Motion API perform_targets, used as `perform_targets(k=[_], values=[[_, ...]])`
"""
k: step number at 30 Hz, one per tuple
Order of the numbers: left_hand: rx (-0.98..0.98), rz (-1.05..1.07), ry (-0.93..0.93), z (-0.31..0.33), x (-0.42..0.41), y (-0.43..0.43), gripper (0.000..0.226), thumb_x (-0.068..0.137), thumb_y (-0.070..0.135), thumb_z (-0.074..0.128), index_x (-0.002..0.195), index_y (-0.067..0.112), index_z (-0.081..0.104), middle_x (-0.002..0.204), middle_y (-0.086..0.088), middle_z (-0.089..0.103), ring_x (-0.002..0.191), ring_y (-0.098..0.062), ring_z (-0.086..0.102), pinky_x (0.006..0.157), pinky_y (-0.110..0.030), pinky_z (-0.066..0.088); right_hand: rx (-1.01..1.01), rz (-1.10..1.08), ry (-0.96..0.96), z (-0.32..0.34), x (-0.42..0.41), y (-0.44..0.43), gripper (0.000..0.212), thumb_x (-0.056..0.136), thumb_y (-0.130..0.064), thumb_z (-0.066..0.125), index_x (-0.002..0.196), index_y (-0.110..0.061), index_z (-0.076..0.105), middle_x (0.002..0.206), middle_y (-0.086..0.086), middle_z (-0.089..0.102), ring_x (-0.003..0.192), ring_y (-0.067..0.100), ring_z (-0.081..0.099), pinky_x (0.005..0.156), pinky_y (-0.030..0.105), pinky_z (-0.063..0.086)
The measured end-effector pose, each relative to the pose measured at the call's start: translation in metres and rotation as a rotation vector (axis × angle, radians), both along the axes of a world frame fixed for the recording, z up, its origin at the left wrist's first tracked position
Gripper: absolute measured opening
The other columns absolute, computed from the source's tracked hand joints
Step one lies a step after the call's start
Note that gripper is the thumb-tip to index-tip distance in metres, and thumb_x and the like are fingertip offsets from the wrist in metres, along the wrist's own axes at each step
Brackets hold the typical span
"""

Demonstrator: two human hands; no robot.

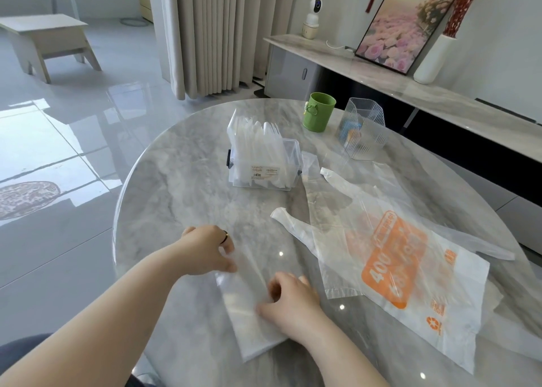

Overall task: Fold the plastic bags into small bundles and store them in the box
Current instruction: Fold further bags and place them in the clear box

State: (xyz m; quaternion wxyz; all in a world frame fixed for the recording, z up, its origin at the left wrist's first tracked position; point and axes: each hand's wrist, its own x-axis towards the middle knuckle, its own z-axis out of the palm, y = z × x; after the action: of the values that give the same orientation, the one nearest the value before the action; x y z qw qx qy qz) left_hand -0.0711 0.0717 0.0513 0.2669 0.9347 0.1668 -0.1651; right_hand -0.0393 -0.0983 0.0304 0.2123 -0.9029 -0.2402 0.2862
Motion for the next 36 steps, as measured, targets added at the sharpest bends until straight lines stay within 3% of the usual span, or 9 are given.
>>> perform_targets(k=[3,7,10,13,16,22,25,30,36], values=[[-0.131,-0.001,-0.092,0.014,0.000,0.002,0.015,0.080,0.029,0.069,0.080,0.023,0.055,0.090,0.007,0.051,0.084,-0.011,0.046,0.065,-0.018,0.036,0.187,-0.071,0.234,0.013,0.005,-0.002,0.018,0.077,-0.022,0.062,0.078,-0.028,0.045,0.081,-0.013,0.050,0.080,0.009,0.051,0.069,0.020,0.041],[-0.243,0.004,-0.262,0.029,0.004,0.005,0.023,0.079,0.024,0.071,0.066,0.030,0.052,0.075,0.018,0.054,0.072,-0.006,0.051,0.060,-0.008,0.037,0.137,0.057,0.264,0.036,0.021,0.001,0.020,0.082,-0.015,0.059,0.068,-0.027,0.050,0.069,-0.013,0.051,0.065,0.003,0.050,0.057,0.016,0.038],[-0.280,0.096,-0.448,0.033,0.014,0.010,0.015,0.080,0.023,0.069,0.086,0.030,0.058,0.084,0.027,0.052,0.081,0.006,0.050,0.067,0.003,0.036,0.137,0.016,0.162,0.051,0.044,0.007,0.011,0.081,-0.011,0.058,0.075,-0.020,0.059,0.073,-0.005,0.057,0.072,0.011,0.055,0.061,0.022,0.041],[-0.305,0.223,-0.580,0.034,0.025,0.022,0.016,0.084,0.018,0.064,0.096,0.028,0.058,0.083,0.024,0.055,0.082,0.011,0.051,0.068,-0.001,0.036,0.224,-0.214,-0.053,0.064,0.080,0.015,0.012,0.083,-0.010,0.057,0.093,-0.014,0.064,0.088,0.003,0.060,0.086,0.023,0.061,0.068,0.022,0.040],[-0.295,0.361,-0.615,0.030,0.033,0.035,0.016,0.088,0.018,0.058,0.101,0.028,0.059,0.086,0.017,0.058,0.087,-0.002,0.055,0.064,-0.004,0.035,0.289,-0.421,-0.273,0.077,0.119,0.031,0.026,0.087,-0.008,0.049,0.112,-0.003,0.056,0.101,0.014,0.061,0.090,0.029,0.056,0.072,0.027,0.040],[-0.238,0.459,-0.604,0.014,0.044,0.060,0.019,0.090,0.020,0.054,0.107,0.023,0.061,0.095,0.010,0.060,0.092,-0.010,0.055,0.063,-0.005,0.035,0.413,-0.518,-0.525,0.086,0.173,0.078,0.015,0.090,-0.005,0.042,0.104,-0.003,0.045,0.109,0.019,0.055,0.082,0.027,0.043,0.066,0.029,0.028],[-0.284,0.541,-0.632,0.012,0.046,0.068,0.012,0.091,0.017,0.054,0.099,0.026,0.057,0.085,0.016,0.056,0.084,-0.002,0.053,0.061,-0.006,0.034,0.445,-0.496,-0.561,0.081,0.183,0.105,0.018,0.093,-0.007,0.039,0.109,0.000,0.045,0.110,0.018,0.054,0.088,0.029,0.048,0.067,0.028,0.028],[-0.291,0.563,-0.632,0.006,0.049,0.071,0.010,0.091,0.018,0.053,0.095,0.026,0.055,0.079,0.021,0.051,0.078,0.004,0.050,0.063,-0.010,0.035,0.150,-0.301,-0.538,0.066,0.190,0.131,0.013,0.094,-0.007,0.041,0.106,-0.005,0.046,0.119,0.017,0.052,0.109,0.034,0.051,0.078,0.034,0.038],[-0.276,0.535,-0.588,-0.002,0.051,0.074,0.010,0.091,0.017,0.053,0.094,0.026,0.056,0.078,0.021,0.051,0.074,0.010,0.046,0.061,-0.002,0.031,-0.210,-0.138,-0.380,0.061,0.200,0.146,0.042,0.089,-0.006,0.050,0.131,-0.002,0.041,0.134,0.014,0.048,0.125,0.030,0.045,0.095,0.033,0.041]])
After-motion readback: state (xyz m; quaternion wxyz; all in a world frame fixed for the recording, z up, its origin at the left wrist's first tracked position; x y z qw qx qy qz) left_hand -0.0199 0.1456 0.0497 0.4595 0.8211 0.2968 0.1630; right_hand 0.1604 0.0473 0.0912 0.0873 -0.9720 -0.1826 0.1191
